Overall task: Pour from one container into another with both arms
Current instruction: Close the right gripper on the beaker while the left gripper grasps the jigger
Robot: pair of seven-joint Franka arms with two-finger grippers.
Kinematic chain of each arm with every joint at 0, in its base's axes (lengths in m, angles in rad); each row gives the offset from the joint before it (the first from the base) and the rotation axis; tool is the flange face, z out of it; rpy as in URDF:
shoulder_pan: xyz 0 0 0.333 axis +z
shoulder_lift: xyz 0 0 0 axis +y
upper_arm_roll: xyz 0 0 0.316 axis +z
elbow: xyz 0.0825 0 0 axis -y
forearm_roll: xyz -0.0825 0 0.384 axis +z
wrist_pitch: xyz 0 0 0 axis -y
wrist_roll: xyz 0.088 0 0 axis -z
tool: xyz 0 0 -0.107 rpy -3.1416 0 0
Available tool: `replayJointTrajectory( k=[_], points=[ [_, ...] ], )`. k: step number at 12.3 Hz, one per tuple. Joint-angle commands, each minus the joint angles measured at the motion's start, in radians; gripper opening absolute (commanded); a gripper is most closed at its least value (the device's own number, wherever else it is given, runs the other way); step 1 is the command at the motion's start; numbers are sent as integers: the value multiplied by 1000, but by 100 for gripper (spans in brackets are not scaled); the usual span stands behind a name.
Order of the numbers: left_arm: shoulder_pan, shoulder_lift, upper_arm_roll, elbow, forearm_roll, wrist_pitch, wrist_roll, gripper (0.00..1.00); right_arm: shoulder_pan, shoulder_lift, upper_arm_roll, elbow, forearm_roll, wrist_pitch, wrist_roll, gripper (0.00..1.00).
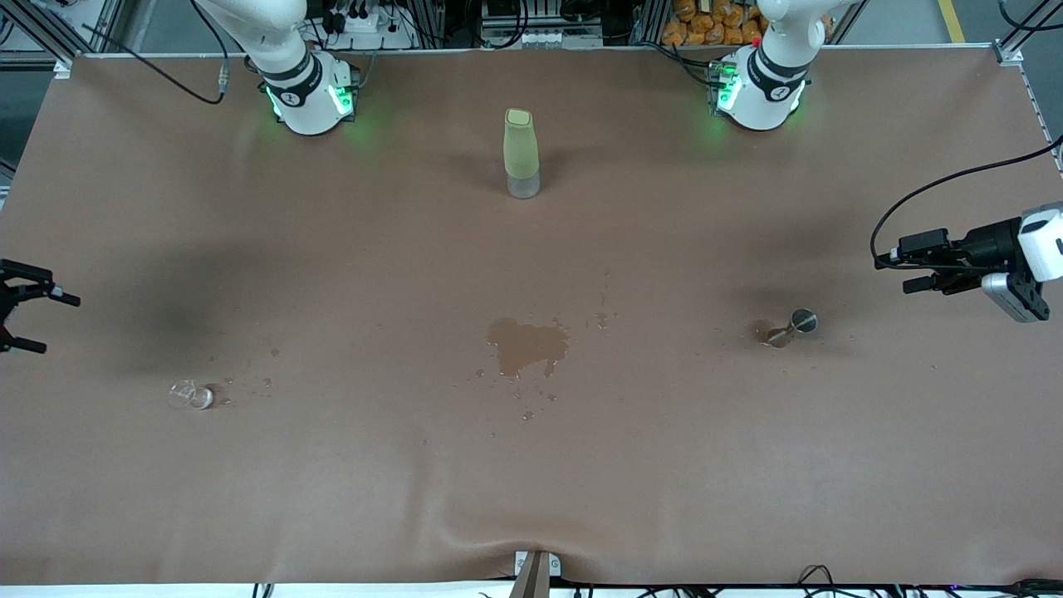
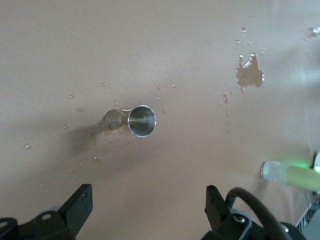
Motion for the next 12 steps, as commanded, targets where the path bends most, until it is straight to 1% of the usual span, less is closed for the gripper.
replayJointTrajectory(
  k=[1,2,3,5,8,9,10,11,12],
  points=[
    [99,131,-7,1,-103,7,321,100,-44,106,15,70,103,-15,-152,100],
    [113,175,-7,-1,-150,3,443,100,-53,135,15,73,144,-15,-207,100],
    [116,203,-7,2,-174,-1,515,100,-62,166,15,77,188,-15,-257,100],
    [131,226,-7,5,-175,-4,576,100,-73,221,14,79,274,-14,-353,100],
    [134,292,-8,16,-226,-5,785,100,-87,277,15,91,336,-15,-450,100],
    [134,320,-8,39,-237,-5,867,94,-89,295,15,91,356,-15,-496,100],
    [136,361,-7,89,-237,-5,942,90,-96,315,15,91,382,-15,-553,100],
    [142,399,-8,117,-237,-11,1009,83,-98,338,15,91,417,-15,-609,100],
    [148,415,-10,120,-246,-28,1043,80,-99,363,15,91,448,-15,-654,100]
  ],
)
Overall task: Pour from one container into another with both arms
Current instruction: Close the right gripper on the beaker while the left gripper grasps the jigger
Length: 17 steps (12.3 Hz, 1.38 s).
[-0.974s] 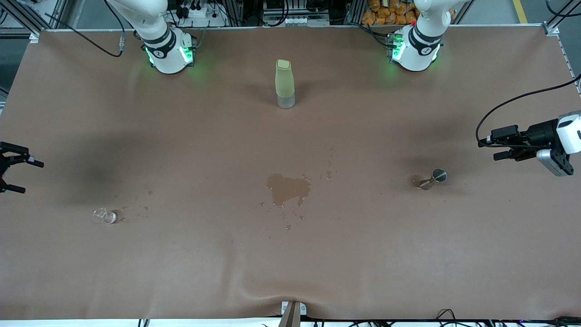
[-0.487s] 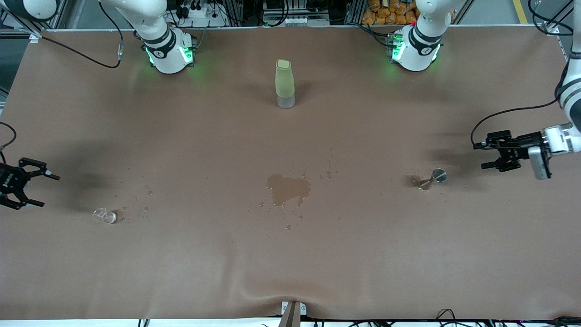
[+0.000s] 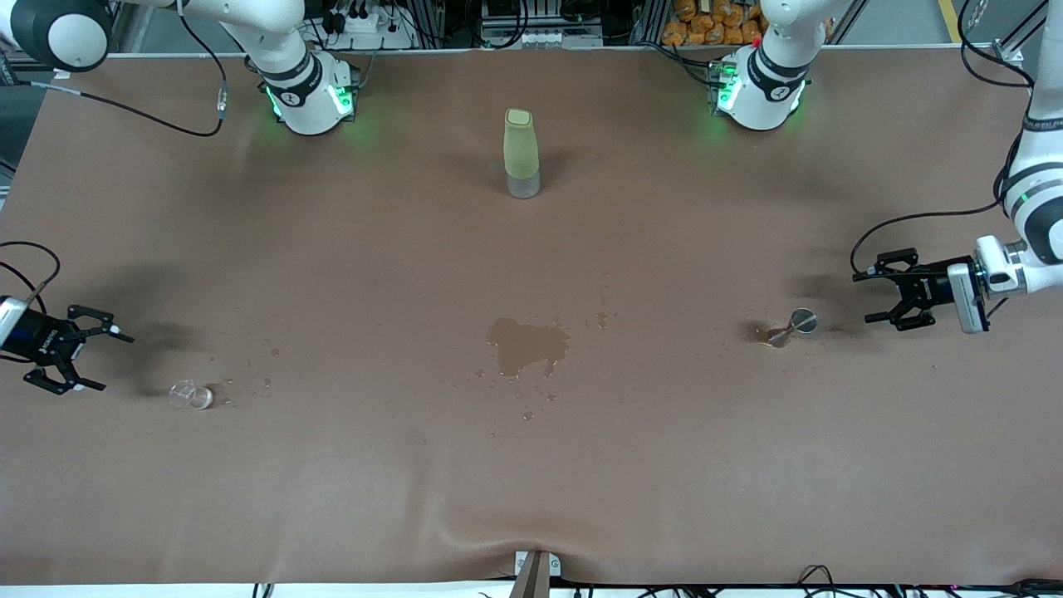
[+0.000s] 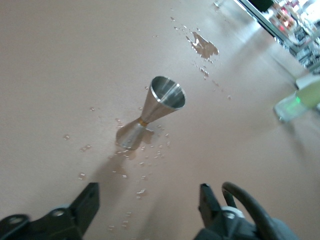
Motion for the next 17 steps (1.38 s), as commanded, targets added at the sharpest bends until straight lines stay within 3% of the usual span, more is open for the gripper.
replayJointTrajectory(
  k=[1,3,6,12,17],
  points=[
    [20,76,-11,60,-46,-35,117,78,-26,81,17,38,88,-17,-122,100],
    [20,107,-16,82,-78,-37,219,68,-34,121,18,38,122,-23,-187,100],
    [15,216,-16,190,-107,-118,396,52,-35,158,20,38,159,-28,-280,100],
    [12,322,-30,200,-237,-199,529,52,-23,230,23,38,263,-33,-385,100],
    [7,345,-45,220,-259,-205,591,52,3,279,24,35,362,-31,-376,100]
  ],
)
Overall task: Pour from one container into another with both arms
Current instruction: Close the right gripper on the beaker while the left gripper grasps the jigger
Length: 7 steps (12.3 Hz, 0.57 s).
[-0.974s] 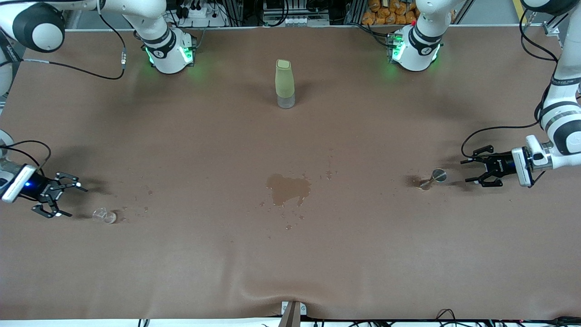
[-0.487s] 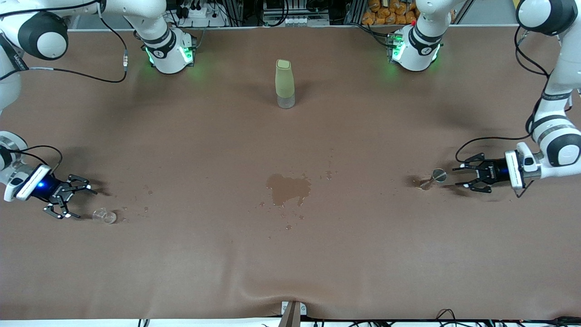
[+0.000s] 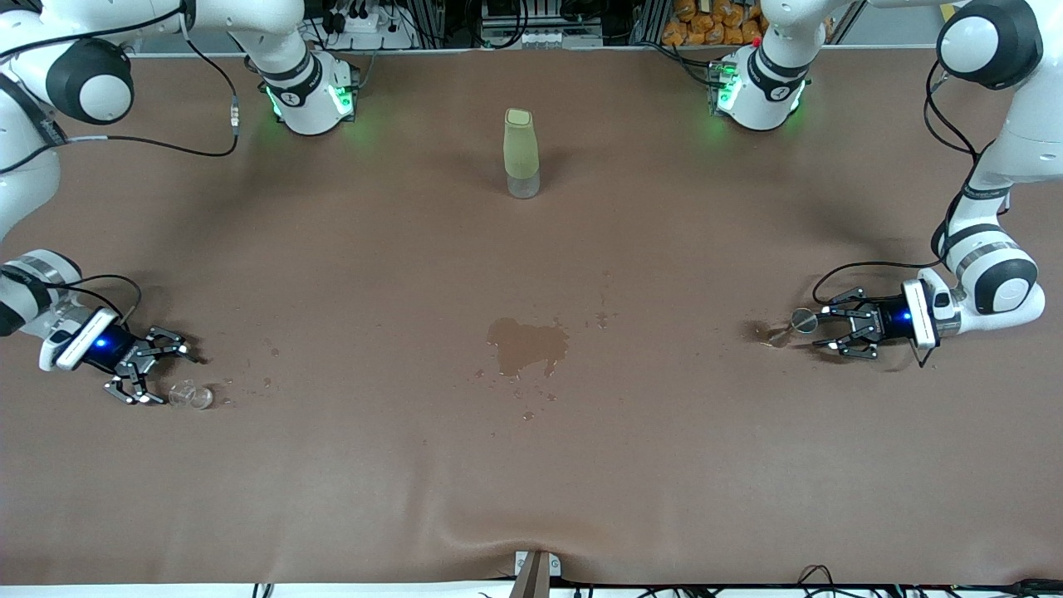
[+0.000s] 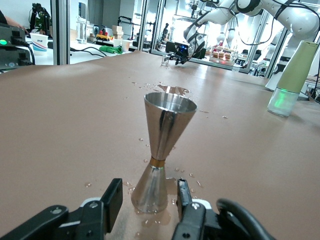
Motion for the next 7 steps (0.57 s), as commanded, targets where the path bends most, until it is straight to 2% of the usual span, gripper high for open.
replayJointTrajectory(
  k=[1,7],
  points=[
    [6,28,-15,19,-26,-31,50,52,15,36,3,26,64,-12,-1,100],
    [-2,64,-24,32,-66,-51,141,52,49,50,9,26,130,-8,-1,100]
  ],
)
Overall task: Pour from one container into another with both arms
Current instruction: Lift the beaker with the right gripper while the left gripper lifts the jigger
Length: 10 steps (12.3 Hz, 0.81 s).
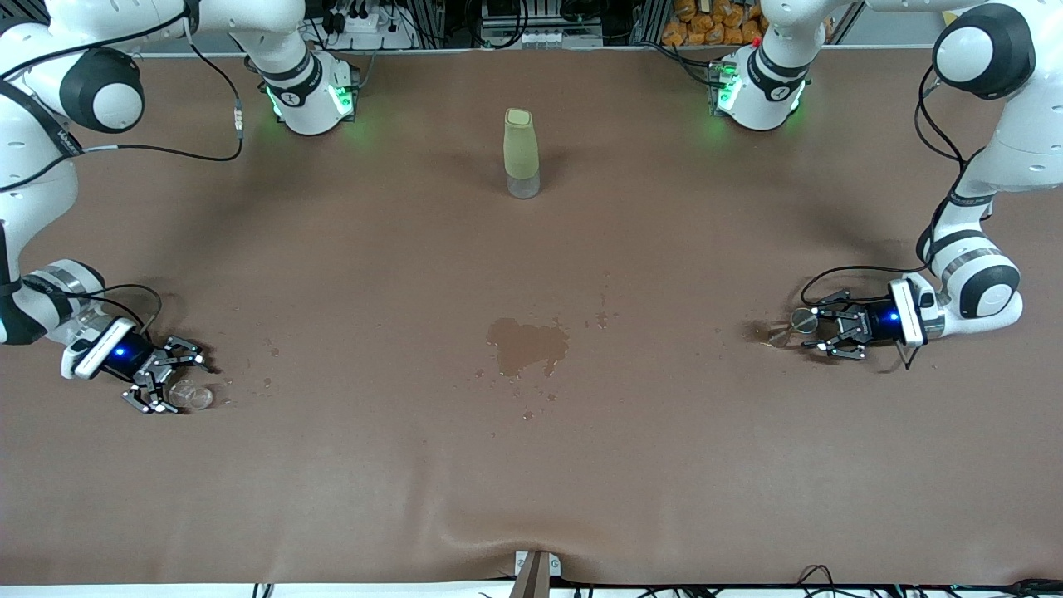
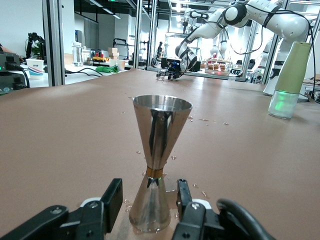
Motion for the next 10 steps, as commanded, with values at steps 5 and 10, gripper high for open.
replayJointTrajectory(
  k=[5,10],
  points=[
    [-1,16,-17,26,-21,-21,58,51,40,23,1,28,78,0,2,100],
    [-1,20,-30,26,-23,-20,84,50,48,37,1,29,92,17,-1,100]
  ],
)
